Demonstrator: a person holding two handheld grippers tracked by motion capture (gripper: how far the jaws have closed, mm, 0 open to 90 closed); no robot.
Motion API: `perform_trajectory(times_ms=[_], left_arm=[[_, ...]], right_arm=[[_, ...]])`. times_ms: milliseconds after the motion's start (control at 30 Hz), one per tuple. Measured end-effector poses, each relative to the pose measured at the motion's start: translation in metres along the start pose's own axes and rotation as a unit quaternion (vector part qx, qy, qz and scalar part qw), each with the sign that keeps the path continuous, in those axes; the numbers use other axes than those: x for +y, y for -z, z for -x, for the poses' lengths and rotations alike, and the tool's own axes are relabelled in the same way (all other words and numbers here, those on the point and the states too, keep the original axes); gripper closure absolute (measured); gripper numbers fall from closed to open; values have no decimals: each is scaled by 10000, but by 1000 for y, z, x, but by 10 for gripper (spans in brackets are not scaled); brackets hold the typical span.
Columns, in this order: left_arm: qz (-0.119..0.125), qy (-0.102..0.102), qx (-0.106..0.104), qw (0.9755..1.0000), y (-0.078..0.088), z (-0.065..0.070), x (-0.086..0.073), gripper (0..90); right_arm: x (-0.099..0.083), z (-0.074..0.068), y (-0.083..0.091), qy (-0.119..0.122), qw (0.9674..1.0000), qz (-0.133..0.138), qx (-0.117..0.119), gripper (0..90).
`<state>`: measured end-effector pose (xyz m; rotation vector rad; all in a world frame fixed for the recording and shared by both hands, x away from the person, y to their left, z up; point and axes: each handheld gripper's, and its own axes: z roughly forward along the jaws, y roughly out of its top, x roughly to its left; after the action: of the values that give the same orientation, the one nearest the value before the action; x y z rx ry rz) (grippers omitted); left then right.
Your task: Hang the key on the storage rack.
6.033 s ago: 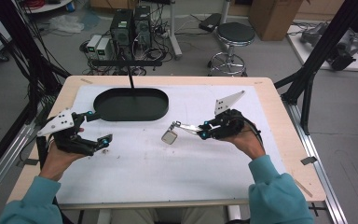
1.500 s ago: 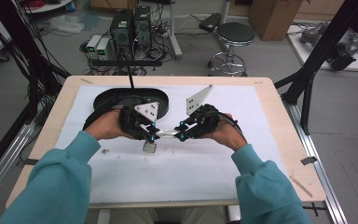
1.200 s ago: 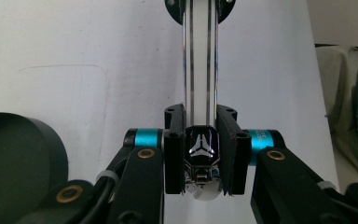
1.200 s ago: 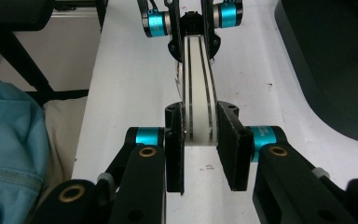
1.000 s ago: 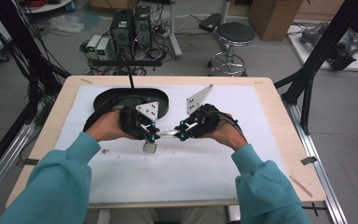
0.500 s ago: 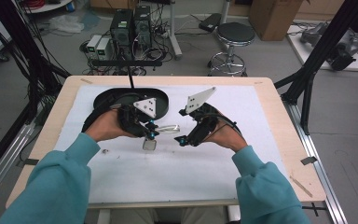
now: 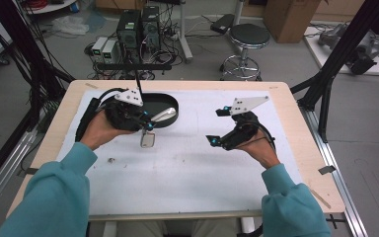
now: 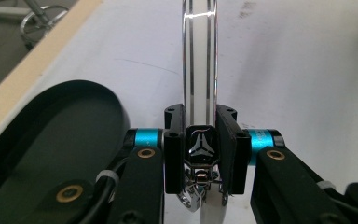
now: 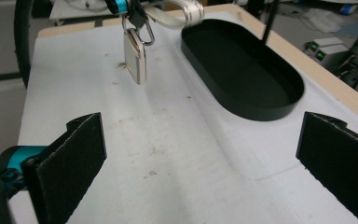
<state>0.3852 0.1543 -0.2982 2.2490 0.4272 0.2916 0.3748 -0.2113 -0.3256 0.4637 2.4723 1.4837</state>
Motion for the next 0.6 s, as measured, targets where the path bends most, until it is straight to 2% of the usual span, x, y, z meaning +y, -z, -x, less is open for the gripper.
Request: perform_trajectory(times_ms=[100,133,233,367,467,567,600], left_arm=[[112,116,130,9998,5,-7,-3,744],[151,151,184,9996,7,-9,-3,743],[309,288,275,9987,11,-16,-6,744],[505,482,434,9966,13,-26,-9,744],[634,595,532,9948,14,-35,-13,744],[730,713,589,9930,13,-44,-17,744],[756,768,583,9925,12,-47,-18,744]], right_arm=[[-6,3,7,-98,9998,91,-112,8],[-11,4,15,-132,9994,187,-253,9],[-19,6,25,-196,9985,337,-390,9],[-28,7,32,-273,9972,448,-530,8],[-40,9,41,-409,9949,586,-709,8],[-44,9,45,-477,9941,557,-794,9],[-45,9,49,-480,9929,651,-869,8]])
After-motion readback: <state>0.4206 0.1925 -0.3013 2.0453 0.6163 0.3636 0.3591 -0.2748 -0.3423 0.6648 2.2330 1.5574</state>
